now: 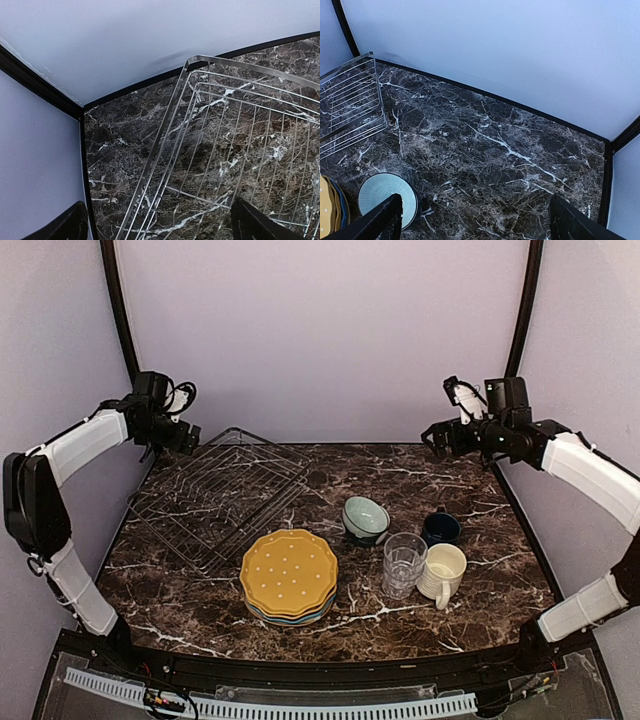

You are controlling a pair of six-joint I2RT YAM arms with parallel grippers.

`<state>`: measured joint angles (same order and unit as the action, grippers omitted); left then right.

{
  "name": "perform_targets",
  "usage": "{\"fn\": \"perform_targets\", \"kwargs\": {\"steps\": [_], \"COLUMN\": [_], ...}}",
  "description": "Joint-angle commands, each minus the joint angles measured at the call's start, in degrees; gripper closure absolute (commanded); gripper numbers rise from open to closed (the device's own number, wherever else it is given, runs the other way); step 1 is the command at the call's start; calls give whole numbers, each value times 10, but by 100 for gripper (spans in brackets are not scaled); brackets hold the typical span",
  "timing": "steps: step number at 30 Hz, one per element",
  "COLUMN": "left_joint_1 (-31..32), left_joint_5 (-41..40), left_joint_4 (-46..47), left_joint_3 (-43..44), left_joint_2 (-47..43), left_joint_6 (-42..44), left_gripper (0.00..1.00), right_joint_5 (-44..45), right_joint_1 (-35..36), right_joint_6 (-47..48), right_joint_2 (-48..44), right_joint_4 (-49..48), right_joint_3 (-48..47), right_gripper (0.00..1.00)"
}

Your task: Load the mixed dishes into the dish rack

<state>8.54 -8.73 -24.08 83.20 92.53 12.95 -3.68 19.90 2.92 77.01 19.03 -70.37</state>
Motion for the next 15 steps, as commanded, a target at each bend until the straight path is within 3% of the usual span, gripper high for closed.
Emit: {"fn": "perform_targets", "kwargs": {"steps": [1, 10, 15], "left_joint_1": [-26, -64, -68], "left_joint_5": [29, 96, 126], "left_joint_4": [-82, -155, -152], "left_joint_3": [89, 261, 287], "left_joint_2": [83, 267, 313], "left_joint_6": [44, 95, 92], "left_gripper": [1, 4, 11], "right_joint_5": [-28, -42, -37], "right_joint_1": [4, 4, 5], "right_joint_6": [-14, -24, -29], "right_joint_2": [14, 34, 40], "right_joint_4": [-4, 3, 7], "right_joint_3": [-8, -17, -15], "right_gripper": [1, 1, 1]}}
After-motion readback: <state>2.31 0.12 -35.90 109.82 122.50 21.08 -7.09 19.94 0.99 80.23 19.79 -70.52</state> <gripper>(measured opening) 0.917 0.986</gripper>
